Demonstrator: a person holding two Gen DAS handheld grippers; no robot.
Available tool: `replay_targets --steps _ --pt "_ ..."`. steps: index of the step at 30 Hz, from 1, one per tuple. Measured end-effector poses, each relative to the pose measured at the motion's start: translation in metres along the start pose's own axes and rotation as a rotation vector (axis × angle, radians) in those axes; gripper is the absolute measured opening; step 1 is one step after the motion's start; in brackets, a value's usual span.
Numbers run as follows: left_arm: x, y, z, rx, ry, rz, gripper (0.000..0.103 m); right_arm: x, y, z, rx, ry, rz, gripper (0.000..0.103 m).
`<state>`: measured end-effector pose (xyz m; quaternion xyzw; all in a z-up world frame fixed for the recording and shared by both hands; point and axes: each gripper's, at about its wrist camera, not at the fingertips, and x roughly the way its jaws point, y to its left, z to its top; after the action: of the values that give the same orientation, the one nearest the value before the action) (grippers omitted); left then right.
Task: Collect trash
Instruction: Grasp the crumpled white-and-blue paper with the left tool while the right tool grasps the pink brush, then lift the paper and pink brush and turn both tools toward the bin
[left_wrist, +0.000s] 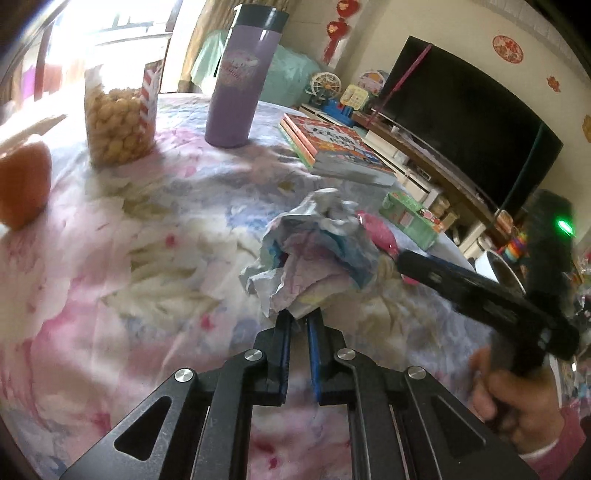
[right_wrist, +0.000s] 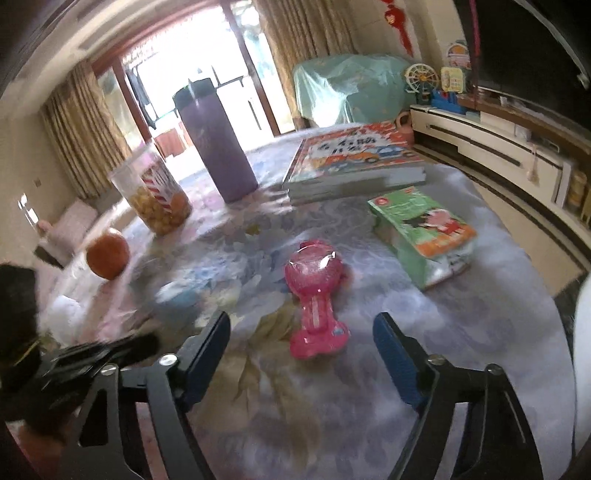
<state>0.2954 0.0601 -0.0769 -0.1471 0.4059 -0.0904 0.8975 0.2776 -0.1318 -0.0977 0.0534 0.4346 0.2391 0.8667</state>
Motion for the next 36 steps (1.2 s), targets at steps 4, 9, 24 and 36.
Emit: replay_targets --steps 4,9,24,36 --pt "0.000 0.005 -0.002 -0.018 -0.008 -0.005 0.007 0.025 0.002 0.007 -0.020 0.069 -0.049 0.071" --pt "-0.002 0.000 -0.006 0.007 -0.023 0.002 0.007 0.026 0.010 0.004 -0.058 0.072 -0.105 0.042" --pt "-0.014 -0.012 -0.015 0.044 -0.022 0.019 0.007 -0.032 -0.001 -0.041 0.061 0.034 -0.013 0.023" --pt "-0.049 -0.049 -0.036 0.096 0.003 0.049 0.007 -0.074 -0.014 -0.069 0.091 0.007 0.019 0.023"
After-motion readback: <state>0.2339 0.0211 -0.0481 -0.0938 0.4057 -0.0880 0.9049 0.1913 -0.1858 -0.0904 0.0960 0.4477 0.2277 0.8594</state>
